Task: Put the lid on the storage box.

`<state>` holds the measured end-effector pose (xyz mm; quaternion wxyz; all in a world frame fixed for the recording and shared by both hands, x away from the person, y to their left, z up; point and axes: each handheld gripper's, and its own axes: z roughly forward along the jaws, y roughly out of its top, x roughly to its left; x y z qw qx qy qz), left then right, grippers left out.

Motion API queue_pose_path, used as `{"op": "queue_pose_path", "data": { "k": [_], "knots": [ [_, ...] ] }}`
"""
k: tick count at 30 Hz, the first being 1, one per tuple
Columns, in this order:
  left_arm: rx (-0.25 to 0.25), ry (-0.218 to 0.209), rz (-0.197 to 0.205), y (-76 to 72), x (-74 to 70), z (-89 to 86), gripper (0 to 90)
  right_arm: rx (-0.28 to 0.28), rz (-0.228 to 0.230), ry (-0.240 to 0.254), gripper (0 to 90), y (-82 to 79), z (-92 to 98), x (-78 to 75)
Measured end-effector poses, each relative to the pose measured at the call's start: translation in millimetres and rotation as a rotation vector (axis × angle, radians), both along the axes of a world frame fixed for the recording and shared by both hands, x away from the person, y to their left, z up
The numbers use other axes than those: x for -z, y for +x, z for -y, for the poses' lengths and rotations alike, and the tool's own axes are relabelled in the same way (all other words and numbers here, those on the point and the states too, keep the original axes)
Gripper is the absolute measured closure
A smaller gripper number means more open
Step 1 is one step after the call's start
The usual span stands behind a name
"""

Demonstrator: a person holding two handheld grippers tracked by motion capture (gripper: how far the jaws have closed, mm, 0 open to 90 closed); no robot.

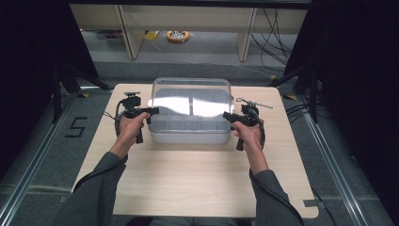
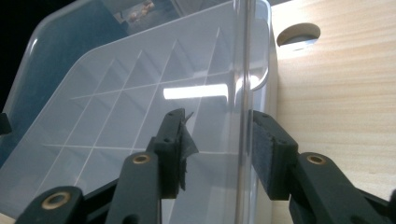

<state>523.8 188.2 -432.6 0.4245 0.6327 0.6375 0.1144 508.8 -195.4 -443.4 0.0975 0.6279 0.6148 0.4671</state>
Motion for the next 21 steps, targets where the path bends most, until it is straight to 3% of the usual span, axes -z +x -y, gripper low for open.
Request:
{"op": "queue_pose_path", "data": {
  "k": [1, 2, 3, 6, 9, 11, 12, 21],
  "knots": [
    [0.009, 0.001, -0.009, 0.3, 1.6, -0.9, 55.0, 0.003, -0.006, 0.002, 58.1, 0.2, -0.1, 1.5],
    [0.008, -0.007, -0.01, 0.8, 3.5, -1.0, 54.9, -0.017, 0.035, -0.031, 58.1, 2.4, 3.8, 4.2],
    [0.0, -0.017, -0.01, 1.4, 5.3, -0.6, 54.7, -0.008, 0.023, -0.015, 58.2, 1.7, 2.9, 3.6],
    [0.0, -0.024, -0.013, 1.6, 6.1, -0.1, 54.4, -0.013, 0.035, -0.036, 58.1, 1.4, 3.5, 3.0],
    [0.001, -0.019, -0.007, 1.5, 6.3, 0.3, 54.4, -0.006, 0.031, -0.026, 58.1, 0.8, 3.1, 3.4],
    [0.0, -0.018, -0.005, 2.0, 6.6, 0.5, 54.4, -0.012, 0.051, -0.046, 57.9, 1.9, 4.2, 4.4],
    [0.0, -0.017, -0.005, 2.1, 6.8, 0.8, 54.4, -0.002, 0.031, -0.03, 57.9, 0.9, 2.8, 3.2],
    [-0.004, -0.004, 0.003, 0.9, 6.6, 3.1, 53.2, -0.012, 0.057, -0.065, 56.9, 2.6, 2.8, 4.1]
  ]
}}
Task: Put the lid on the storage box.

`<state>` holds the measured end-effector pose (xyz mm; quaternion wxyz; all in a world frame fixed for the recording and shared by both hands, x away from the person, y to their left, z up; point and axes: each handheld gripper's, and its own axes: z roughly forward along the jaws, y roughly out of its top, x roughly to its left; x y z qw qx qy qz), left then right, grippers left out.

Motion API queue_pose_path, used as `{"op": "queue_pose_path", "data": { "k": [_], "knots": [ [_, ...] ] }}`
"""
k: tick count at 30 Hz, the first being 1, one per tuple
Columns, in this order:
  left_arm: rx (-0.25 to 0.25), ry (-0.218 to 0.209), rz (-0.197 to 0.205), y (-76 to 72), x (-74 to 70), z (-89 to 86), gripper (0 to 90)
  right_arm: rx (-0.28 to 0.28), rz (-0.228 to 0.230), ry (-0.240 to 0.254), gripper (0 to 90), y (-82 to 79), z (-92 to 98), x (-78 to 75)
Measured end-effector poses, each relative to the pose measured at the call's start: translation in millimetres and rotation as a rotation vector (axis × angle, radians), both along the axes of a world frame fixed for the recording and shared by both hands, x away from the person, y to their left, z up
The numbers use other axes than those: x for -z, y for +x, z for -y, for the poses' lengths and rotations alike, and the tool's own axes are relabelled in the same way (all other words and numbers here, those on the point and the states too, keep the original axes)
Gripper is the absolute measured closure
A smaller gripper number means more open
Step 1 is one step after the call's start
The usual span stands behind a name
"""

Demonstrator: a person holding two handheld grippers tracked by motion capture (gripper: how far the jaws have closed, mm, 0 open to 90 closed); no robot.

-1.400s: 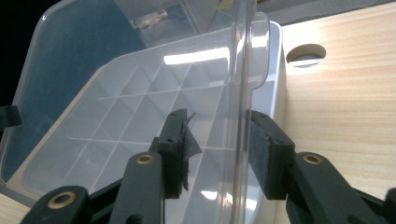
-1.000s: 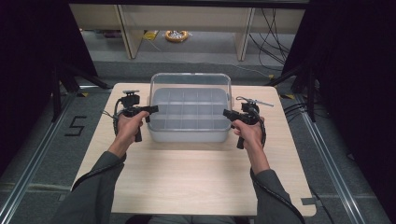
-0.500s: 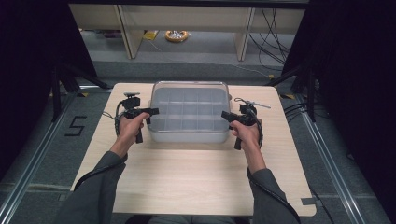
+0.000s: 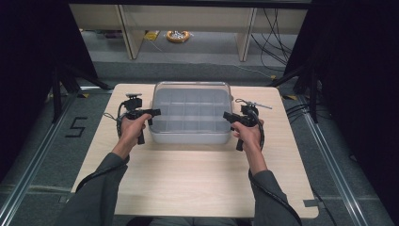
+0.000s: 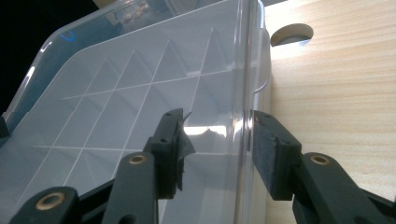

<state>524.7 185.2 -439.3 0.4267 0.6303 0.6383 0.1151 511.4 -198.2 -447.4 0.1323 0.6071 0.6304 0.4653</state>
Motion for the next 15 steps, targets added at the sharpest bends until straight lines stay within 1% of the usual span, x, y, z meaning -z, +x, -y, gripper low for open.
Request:
{"op": "queue_pose_path", "data": {
  "k": [1, 2, 4, 5, 6, 7, 8, 10, 11, 12, 14, 15],
  "knots": [
    [0.003, 0.007, 0.001, -0.4, -0.1, 0.2, 52.6, 0.016, -0.03, 0.034, 56.8, -1.8, -3.1, -1.7],
    [-0.002, 0.005, 0.002, -0.6, -0.1, 0.6, 52.4, 0.003, -0.01, 0.014, 56.8, -0.6, -1.3, -0.6],
    [-0.007, 0.007, 0.003, -2.0, 0.0, 0.9, 52.2, 0.008, -0.012, 0.01, 56.5, -1.0, -1.9, -0.8],
    [-0.004, 0.007, 0.007, -2.4, 0.4, 0.4, 52.1, 0.0, 0.003, -0.005, 56.4, -0.5, -0.9, -0.1],
    [-0.007, 0.001, 0.008, -2.9, 0.5, 0.5, 52.2, -0.006, 0.006, -0.004, 56.4, -0.4, -0.7, 0.1],
    [-0.008, 0.003, 0.012, -3.5, 0.6, 0.6, 52.2, 0.0, -0.005, 0.009, 56.3, -1.1, -1.9, -0.3],
    [-0.008, 0.004, 0.017, -3.8, 1.0, 0.5, 52.1, -0.003, 0.006, -0.004, 56.2, -0.7, -1.5, 0.3],
    [-0.02, -0.005, 0.017, -4.3, 1.5, 0.8, 52.0, -0.011, 0.003, 0.005, 56.2, -1.8, -1.8, -0.6],
    [-0.02, 0.0, 0.021, -4.5, 1.9, 1.3, 51.9, -0.006, 0.011, -0.005, 56.1, -1.1, -1.9, 0.3],
    [-0.013, 0.007, 0.022, -4.9, 2.0, 1.4, 51.3, 0.001, -0.002, 0.009, 56.1, -2.0, -3.1, -0.6],
    [-0.03, 0.018, 0.031, -6.8, 1.5, 3.7, 50.9, 0.01, -0.004, 0.005, 55.7, -2.2, -3.7, -0.6],
    [-0.021, 0.06, 0.04, -8.3, 1.3, 4.1, 50.9, 0.01, -0.004, 0.002, 55.3, -2.4, -4.1, -0.5]
  ]
}}
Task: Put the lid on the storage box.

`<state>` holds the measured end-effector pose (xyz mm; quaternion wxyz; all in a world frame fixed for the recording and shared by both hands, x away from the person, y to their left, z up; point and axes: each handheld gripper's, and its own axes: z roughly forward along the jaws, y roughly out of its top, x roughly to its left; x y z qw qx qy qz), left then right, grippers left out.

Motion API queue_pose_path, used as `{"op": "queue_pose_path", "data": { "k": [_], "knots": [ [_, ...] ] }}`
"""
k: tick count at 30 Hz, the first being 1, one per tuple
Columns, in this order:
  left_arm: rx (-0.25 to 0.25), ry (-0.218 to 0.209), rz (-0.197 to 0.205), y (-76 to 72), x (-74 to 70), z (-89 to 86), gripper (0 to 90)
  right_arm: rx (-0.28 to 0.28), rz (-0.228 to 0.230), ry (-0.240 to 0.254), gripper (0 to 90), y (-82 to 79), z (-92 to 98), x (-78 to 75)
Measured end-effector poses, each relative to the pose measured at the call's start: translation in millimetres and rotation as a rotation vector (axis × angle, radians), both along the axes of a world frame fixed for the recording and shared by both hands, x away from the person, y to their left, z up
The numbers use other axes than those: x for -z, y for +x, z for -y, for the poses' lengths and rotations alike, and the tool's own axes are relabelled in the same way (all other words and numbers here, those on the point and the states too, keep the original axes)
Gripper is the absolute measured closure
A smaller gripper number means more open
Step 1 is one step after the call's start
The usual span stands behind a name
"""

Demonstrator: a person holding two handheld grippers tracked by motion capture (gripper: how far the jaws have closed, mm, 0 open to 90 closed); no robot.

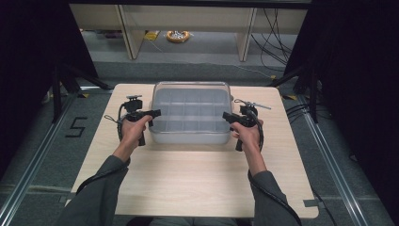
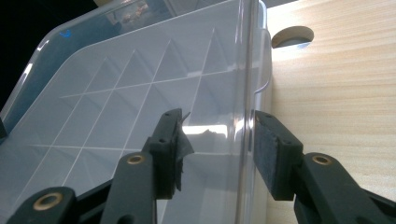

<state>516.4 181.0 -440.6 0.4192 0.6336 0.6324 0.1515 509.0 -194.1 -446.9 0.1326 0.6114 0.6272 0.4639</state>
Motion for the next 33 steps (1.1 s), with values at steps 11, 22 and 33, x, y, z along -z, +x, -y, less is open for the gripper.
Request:
{"op": "queue_pose_path", "data": {
  "k": [11, 22, 33],
  "knots": [
    [-0.001, 0.014, -0.023, 0.7, 5.9, -3.5, 50.6, -0.012, 0.012, -0.02, 52.9, 2.1, -2.8, -0.1],
    [-0.009, -0.023, -0.035, 0.8, 9.3, -11.4, 51.7, -0.021, 0.002, -0.103, 47.9, 2.8, -3.7, -7.0],
    [-0.014, -0.039, -0.026, -0.8, 2.7, -17.3, 51.0, -0.007, -0.017, -0.052, 53.4, -7.3, 16.8, -7.7]
  ]
}}
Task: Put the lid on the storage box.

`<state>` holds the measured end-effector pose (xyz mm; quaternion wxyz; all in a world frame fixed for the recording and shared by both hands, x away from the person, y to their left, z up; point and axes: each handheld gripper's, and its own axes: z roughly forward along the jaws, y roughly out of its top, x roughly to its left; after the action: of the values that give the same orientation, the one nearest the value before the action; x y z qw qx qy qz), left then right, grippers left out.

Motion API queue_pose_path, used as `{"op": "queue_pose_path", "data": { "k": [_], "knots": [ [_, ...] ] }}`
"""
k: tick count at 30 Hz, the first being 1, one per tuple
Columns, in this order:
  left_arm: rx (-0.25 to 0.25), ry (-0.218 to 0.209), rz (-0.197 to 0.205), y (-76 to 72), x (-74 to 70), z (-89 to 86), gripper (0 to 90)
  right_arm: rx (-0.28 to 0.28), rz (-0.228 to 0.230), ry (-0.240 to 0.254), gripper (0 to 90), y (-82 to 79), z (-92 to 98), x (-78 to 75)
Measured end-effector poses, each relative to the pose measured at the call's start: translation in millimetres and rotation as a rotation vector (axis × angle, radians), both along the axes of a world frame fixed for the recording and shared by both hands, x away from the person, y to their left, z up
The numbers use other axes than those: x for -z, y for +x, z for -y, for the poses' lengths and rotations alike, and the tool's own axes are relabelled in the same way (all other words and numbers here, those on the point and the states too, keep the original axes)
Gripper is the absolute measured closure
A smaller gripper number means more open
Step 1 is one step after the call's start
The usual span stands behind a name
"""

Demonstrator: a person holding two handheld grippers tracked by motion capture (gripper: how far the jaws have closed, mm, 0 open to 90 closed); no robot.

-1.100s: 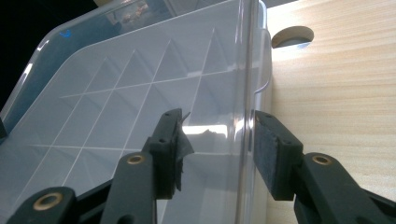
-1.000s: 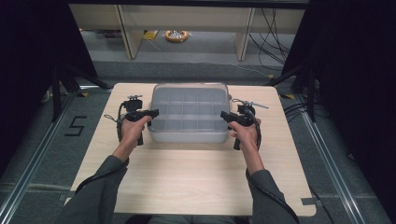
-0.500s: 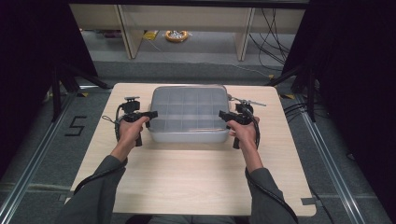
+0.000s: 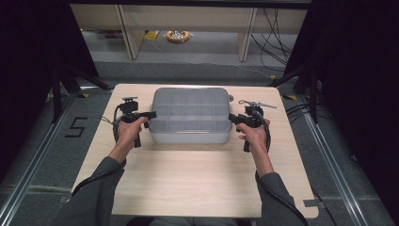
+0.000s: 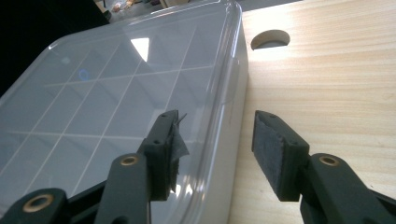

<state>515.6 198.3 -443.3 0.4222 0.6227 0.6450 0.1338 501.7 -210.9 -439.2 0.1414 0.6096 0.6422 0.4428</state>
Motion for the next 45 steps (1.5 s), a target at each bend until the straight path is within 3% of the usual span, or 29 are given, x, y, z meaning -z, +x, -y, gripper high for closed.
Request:
{"op": "queue_pose_path", "data": {
  "k": [2, 3, 5, 6, 8, 9, 11, 13, 14, 15, 22, 26, 27, 28, 31, 34, 37, 38, 41, 42, 44, 45],
  "knots": [
    [-0.003, -0.002, -0.001, -2.0, -2.7, -0.5, 49.2, -0.008, 0.004, -0.003, 53.5, -2.3, 1.5, -1.0],
    [-0.004, -0.002, 0.001, -3.2, -3.8, -1.2, 48.8, -0.025, 0.032, -0.039, 53.5, -1.4, 4.6, 0.1],
    [0.002, -0.004, 0.005, -5.8, -5.5, -3.2, 47.7, -0.011, 0.013, -0.016, 53.7, -5.7, 2.4, -2.2],
    [0.011, 0.004, 0.006, -7.3, -6.2, -4.4, 47.2, -0.038, 0.033, -0.033, 53.9, -6.0, 5.6, -2.6],
    [0.011, 0.004, 0.01, -10.9, -7.2, -6.7, 45.4, -0.041, 0.041, -0.045, 53.9, -8.8, 6.6, -4.1],
    [0.026, 0.01, 0.01, -12.4, -8.2, -8.7, 44.6, -0.016, 0.007, -0.008, 53.9, -12.6, 3.0, -6.4],
    [0.032, 0.015, 0.019, -16.8, -9.7, -10.7, 43.2, -0.053, 0.059, -0.05, 53.9, -12.8, 7.4, -4.6],
    [0.052, 0.028, 0.026, -22.5, -12.1, -11.9, 41.3, -0.057, 0.062, -0.039, 53.8, -16.5, 6.0, -5.3],
    [0.064, 0.028, 0.027, -25.5, -12.7, -12.8, 40.3, -0.048, 0.036, -0.014, 53.7, -20.2, 3.3, -7.0],
    [0.073, 0.022, 0.028, -28.4, -13.2, -14.1, 39.6, -0.072, 0.07, -0.047, 53.5, -19.6, 5.9, -5.3],
    [0.121, 0.011, 0.026, -46.2, -13.8, -17.3, 36.0, -0.102, 0.072, -0.034, 50.9, -29.2, 3.9, -4.2],
    [0.139, -0.016, 0.034, -56.4, -10.3, -17.0, 33.9, -0.111, 0.082, -0.021, 47.8, -34.1, 3.4, -2.2],
    [0.145, -0.021, 0.036, -58.8, -8.9, -16.7, 33.6, -0.083, 0.036, 0.014, 47.4, -38.6, -0.5, -4.3],
    [0.152, -0.018, 0.034, -61.2, -7.6, -16.6, 33.1, -0.109, 0.069, -0.007, 47.2, -38.0, 1.9, -2.7],
    [0.167, -0.02, 0.032, -67.1, -3.7, -15.2, 31.6, -0.125, 0.097, -0.015, 46.0, -41.8, 1.9, -1.4],
    [0.179, -0.041, 0.03, -71.8, -0.2, -13.8, 30.8, -0.127, 0.103, -0.022, 45.4, -45.1, 1.2, 0.7],
    [0.19, -0.038, 0.036, -76.0, 2.6, -13.0, 30.6, -0.135, 0.1, 0.004, 44.3, -48.5, 0.5, 0.5],
    [0.191, -0.033, 0.041, -77.6, 3.5, -12.6, 30.6, -0.134, 0.086, -0.015, 44.1, -49.7, 0.7, -0.3],
    [0.209, -0.03, 0.034, -80.7, 5.3, -10.7, 30.2, -0.14, 0.105, -0.003, 43.3, -52.8, -1.2, 0.2],
    [0.203, -0.038, 0.038, -81.6, 5.8, -9.0, 30.1, -0.117, 0.086, 0.024, 43.1, -56.4, -4.8, -0.6],
    [0.208, -0.038, 0.033, -83.0, 6.6, -7.0, 29.8, -0.139, 0.12, 0.007, 43.1, -57.6, -4.0, 1.8],
    [0.215, -0.036, 0.035, -83.4, 7.2, -6.6, 29.7, -0.152, 0.116, 0.008, 42.8, -57.7, -3.7, 2.6]
  ]
}}
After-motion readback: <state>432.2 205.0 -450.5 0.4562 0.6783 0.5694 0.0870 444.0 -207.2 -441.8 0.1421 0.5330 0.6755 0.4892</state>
